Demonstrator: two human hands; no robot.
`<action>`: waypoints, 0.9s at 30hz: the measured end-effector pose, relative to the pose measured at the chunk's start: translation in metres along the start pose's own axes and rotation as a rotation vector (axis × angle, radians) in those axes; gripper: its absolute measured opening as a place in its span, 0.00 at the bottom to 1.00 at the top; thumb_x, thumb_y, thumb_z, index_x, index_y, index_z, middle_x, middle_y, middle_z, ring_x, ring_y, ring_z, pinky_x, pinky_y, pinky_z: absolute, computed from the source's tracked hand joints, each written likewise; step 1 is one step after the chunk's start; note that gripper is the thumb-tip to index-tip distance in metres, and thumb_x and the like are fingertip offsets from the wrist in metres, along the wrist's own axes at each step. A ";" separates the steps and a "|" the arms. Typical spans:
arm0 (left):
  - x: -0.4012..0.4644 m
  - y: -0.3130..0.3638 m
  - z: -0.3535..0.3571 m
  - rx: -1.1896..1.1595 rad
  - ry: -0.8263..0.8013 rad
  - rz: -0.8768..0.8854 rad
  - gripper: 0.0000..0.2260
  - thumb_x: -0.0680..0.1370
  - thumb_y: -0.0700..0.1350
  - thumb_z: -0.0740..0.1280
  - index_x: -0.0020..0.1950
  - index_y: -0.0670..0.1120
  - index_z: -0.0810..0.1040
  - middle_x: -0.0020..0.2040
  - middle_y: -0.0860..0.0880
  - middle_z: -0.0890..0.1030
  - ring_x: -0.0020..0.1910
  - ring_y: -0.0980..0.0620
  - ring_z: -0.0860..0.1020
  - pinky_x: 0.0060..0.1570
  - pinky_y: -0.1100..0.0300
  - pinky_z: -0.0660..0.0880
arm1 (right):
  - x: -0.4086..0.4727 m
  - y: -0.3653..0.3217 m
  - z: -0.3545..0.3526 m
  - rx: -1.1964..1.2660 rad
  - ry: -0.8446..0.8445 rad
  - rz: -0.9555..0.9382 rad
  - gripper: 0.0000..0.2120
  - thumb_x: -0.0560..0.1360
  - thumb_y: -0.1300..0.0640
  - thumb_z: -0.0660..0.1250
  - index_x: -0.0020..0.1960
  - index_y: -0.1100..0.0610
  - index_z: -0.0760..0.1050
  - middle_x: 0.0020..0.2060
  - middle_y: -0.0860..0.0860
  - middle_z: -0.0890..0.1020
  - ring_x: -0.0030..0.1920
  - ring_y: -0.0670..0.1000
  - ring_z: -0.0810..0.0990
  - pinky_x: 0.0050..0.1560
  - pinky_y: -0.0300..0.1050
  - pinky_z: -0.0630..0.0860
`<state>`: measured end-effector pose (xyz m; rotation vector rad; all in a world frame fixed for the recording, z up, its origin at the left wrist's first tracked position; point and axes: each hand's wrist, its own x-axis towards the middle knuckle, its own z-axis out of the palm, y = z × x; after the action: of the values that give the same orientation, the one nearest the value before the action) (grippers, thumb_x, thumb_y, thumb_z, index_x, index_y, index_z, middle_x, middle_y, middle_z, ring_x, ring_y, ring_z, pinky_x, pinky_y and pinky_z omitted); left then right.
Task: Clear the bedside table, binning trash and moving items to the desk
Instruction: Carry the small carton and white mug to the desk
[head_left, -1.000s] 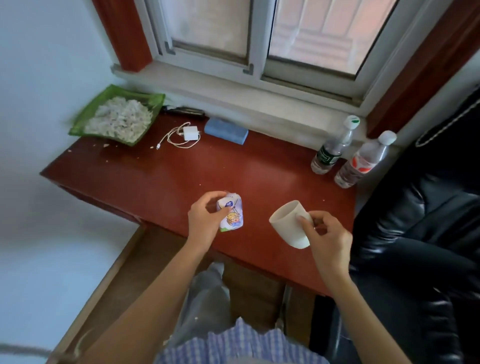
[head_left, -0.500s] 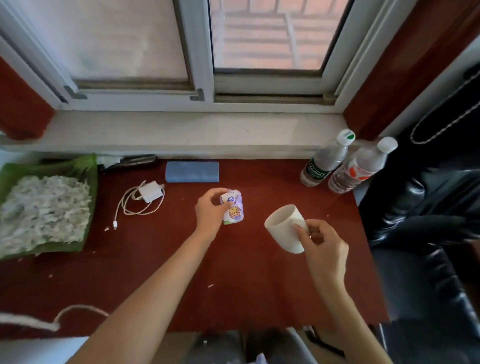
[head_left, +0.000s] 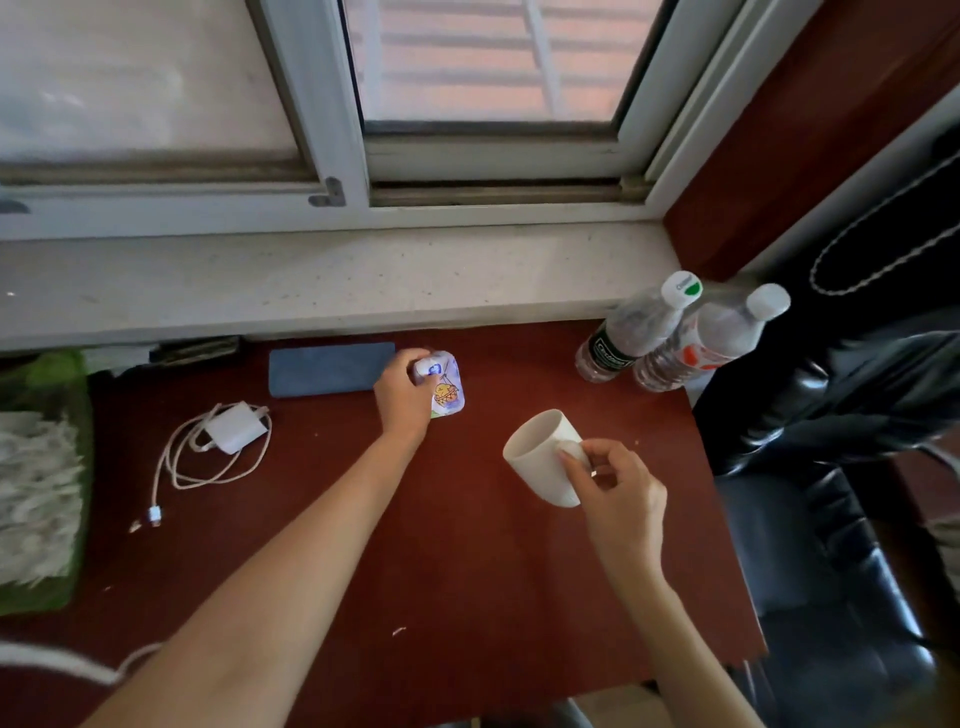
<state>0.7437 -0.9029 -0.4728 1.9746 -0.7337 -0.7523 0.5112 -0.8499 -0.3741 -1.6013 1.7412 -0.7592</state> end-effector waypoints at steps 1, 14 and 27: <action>0.002 0.002 0.002 0.019 0.001 0.006 0.12 0.70 0.35 0.67 0.50 0.47 0.80 0.47 0.49 0.82 0.46 0.49 0.79 0.46 0.57 0.75 | 0.002 0.001 0.000 -0.003 -0.003 0.006 0.04 0.71 0.52 0.73 0.42 0.47 0.78 0.38 0.43 0.80 0.41 0.39 0.76 0.36 0.30 0.70; -0.002 0.006 0.006 0.412 -0.017 0.285 0.20 0.72 0.35 0.69 0.64 0.42 0.75 0.63 0.41 0.75 0.62 0.43 0.73 0.53 0.49 0.75 | 0.029 0.008 -0.008 -0.001 -0.024 -0.023 0.04 0.71 0.52 0.72 0.41 0.47 0.77 0.37 0.42 0.79 0.38 0.41 0.77 0.39 0.36 0.69; -0.137 -0.060 -0.022 0.816 -0.129 0.416 0.22 0.74 0.51 0.68 0.67 0.45 0.74 0.68 0.42 0.73 0.69 0.41 0.69 0.63 0.44 0.69 | 0.036 0.012 -0.001 -0.002 -0.097 -0.103 0.05 0.72 0.53 0.71 0.44 0.53 0.78 0.36 0.41 0.76 0.40 0.46 0.76 0.39 0.33 0.68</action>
<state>0.6843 -0.7644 -0.4852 2.3493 -1.6641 -0.3395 0.5011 -0.8847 -0.3853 -1.7109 1.6018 -0.7154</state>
